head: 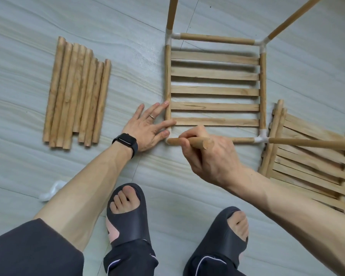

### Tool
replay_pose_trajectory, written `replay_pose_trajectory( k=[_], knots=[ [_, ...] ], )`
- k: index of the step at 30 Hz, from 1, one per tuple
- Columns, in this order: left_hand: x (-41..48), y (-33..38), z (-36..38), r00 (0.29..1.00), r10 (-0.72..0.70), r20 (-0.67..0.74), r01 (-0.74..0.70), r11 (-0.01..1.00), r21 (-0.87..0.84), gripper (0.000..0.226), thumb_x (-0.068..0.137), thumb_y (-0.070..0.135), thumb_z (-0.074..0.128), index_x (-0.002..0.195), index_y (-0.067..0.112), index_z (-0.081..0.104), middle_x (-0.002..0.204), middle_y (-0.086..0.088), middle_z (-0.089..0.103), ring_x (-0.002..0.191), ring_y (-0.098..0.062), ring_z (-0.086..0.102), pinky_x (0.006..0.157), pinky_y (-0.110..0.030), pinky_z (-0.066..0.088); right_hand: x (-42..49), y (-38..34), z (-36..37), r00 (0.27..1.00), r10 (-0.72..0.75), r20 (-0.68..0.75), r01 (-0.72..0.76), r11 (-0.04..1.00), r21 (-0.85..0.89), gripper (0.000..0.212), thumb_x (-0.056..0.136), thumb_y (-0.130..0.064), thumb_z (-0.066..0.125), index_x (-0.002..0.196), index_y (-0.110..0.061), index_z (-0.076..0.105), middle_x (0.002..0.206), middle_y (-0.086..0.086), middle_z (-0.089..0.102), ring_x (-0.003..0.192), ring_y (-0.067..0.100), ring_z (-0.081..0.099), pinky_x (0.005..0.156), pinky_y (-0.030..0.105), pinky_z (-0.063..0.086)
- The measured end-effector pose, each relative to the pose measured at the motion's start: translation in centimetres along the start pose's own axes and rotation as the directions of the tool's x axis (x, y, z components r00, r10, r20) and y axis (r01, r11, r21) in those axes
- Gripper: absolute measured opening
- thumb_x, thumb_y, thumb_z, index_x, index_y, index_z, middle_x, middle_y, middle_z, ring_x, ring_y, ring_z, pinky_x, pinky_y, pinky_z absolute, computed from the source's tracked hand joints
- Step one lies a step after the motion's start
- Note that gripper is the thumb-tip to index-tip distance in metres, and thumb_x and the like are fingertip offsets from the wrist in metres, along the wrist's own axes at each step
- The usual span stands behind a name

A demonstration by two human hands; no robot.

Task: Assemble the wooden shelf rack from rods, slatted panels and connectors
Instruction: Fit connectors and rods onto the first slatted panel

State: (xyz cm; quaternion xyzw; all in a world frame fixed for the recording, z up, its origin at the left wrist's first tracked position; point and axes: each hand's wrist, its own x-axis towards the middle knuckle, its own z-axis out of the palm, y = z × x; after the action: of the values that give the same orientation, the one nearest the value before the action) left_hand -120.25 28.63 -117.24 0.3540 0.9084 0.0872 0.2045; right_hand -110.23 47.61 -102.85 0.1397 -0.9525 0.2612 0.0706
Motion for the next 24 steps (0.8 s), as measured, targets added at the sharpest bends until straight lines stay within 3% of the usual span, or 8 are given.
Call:
replay_pose_trajectory(
  k=[6, 11, 14, 16, 18, 19, 21, 24],
  knots=[
    [0.0, 0.2, -0.8, 0.997, -0.018, 0.077, 0.015, 0.999, 0.043, 0.072, 0.085, 0.065, -0.006, 0.153, 0.054, 0.014, 0.16, 0.013, -0.035, 0.156, -0.018, -0.006, 0.124, -0.054, 0.002, 1.4, 0.0, 1.4, 0.997, -0.082, -0.002, 0.082, 0.996, 0.046, 0.027, 0.109, -0.046, 0.026, 0.108, -0.025, 0.042, 0.078, 0.003, 0.073, 0.048, 0.032, 0.058, 0.036, 0.038, 0.036],
    [0.2, 1.1, -4.5, 0.964, -0.068, 0.257, 0.047, 0.995, 0.086, 0.056, 0.099, 0.057, 0.028, 0.153, 0.057, 0.011, 0.16, 0.014, -0.036, 0.155, -0.019, 0.003, 0.122, -0.056, 0.013, 1.5, -1.1, 2.0, 0.999, -0.022, -0.026, 0.021, 0.999, -0.025, 0.042, 0.104, -0.041, 0.039, 0.097, -0.008, 0.064, 0.064, 0.0, 0.065, 0.046, 0.031, 0.058, 0.037, 0.031, 0.033],
    [0.6, 2.8, -9.7, 0.94, -0.14, 0.309, 0.136, 0.99, 0.035, 0.051, 0.102, 0.049, 0.042, 0.152, 0.041, 0.034, 0.169, -0.001, 0.013, 0.144, -0.027, 0.035, 0.112, -0.047, 0.035, 0.9, -1.1, 3.2, 0.994, 0.105, 0.017, -0.106, 0.994, 0.038, 0.036, 0.1, -0.049, 0.04, 0.109, -0.018, 0.054, 0.071, -0.005, 0.065, 0.055, 0.027, 0.06, 0.046, 0.029, 0.032],
    [0.3, 3.9, -13.8, 0.952, -0.204, 0.226, 0.254, 0.943, -0.217, 0.047, 0.104, 0.052, 0.038, 0.141, 0.027, 0.053, 0.149, -0.004, 0.051, 0.132, -0.025, 0.05, 0.104, -0.039, 0.042, -0.1, 0.1, 4.6, 0.973, 0.213, 0.087, -0.219, 0.973, 0.075, 0.041, 0.098, -0.058, 0.04, 0.121, -0.024, 0.045, 0.081, -0.009, 0.066, 0.067, 0.024, 0.065, 0.053, 0.032, 0.039],
    [-0.3, 5.4, -17.8, 0.962, -0.239, 0.132, 0.273, 0.835, -0.477, 0.053, 0.104, 0.057, 0.035, 0.134, 0.022, 0.06, 0.136, 0.001, 0.062, 0.126, -0.019, 0.054, 0.096, -0.032, 0.04, -1.4, 2.7, 6.1, 0.912, 0.366, 0.184, -0.366, 0.93, -0.038, 0.055, 0.095, -0.064, 0.043, 0.133, -0.024, 0.044, 0.11, -0.004, 0.066, 0.099, 0.026, 0.066, 0.073, 0.039, 0.05],
    [-0.8, 6.4, -19.6, 0.967, -0.236, 0.092, 0.245, 0.781, -0.575, 0.055, 0.102, 0.061, 0.034, 0.133, 0.024, 0.061, 0.134, 0.005, 0.063, 0.125, -0.015, 0.054, 0.094, -0.028, 0.038, -2.0, 4.0, 6.9, 0.857, 0.456, 0.238, -0.428, 0.889, -0.163, 0.062, 0.095, -0.065, 0.044, 0.14, -0.022, 0.043, 0.131, 0.004, 0.06, 0.12, 0.03, 0.057, 0.09, 0.044, 0.05],
    [-1.6, 8.9, -22.3, 0.983, -0.182, 0.032, 0.157, 0.732, -0.663, 0.063, 0.096, 0.069, 0.031, 0.133, 0.028, 0.061, 0.134, 0.009, 0.062, 0.123, -0.01, 0.052, 0.094, -0.027, 0.036, -3.0, 5.7, 8.4, 0.742, 0.583, 0.33, -0.484, 0.808, -0.336, 0.072, 0.097, -0.066, 0.04, 0.155, -0.025, 0.03, 0.164, 0.014, 0.025, 0.15, 0.038, 0.023, 0.118, 0.052, 0.028],
    [-2.1, 12.3, -22.7, 0.992, -0.125, -0.031, 0.091, 0.854, -0.513, 0.055, 0.102, 0.057, 0.031, 0.138, 0.026, 0.057, 0.142, 0.003, 0.057, 0.133, -0.017, 0.045, 0.109, -0.038, 0.036, -3.9, 6.3, 10.2, 0.712, 0.583, 0.392, -0.451, 0.807, -0.382, 0.074, 0.099, -0.066, 0.029, 0.162, -0.036, 0.003, 0.17, 0.011, -0.015, 0.156, 0.038, -0.013, 0.123, 0.059, 0.002]
  ],
)
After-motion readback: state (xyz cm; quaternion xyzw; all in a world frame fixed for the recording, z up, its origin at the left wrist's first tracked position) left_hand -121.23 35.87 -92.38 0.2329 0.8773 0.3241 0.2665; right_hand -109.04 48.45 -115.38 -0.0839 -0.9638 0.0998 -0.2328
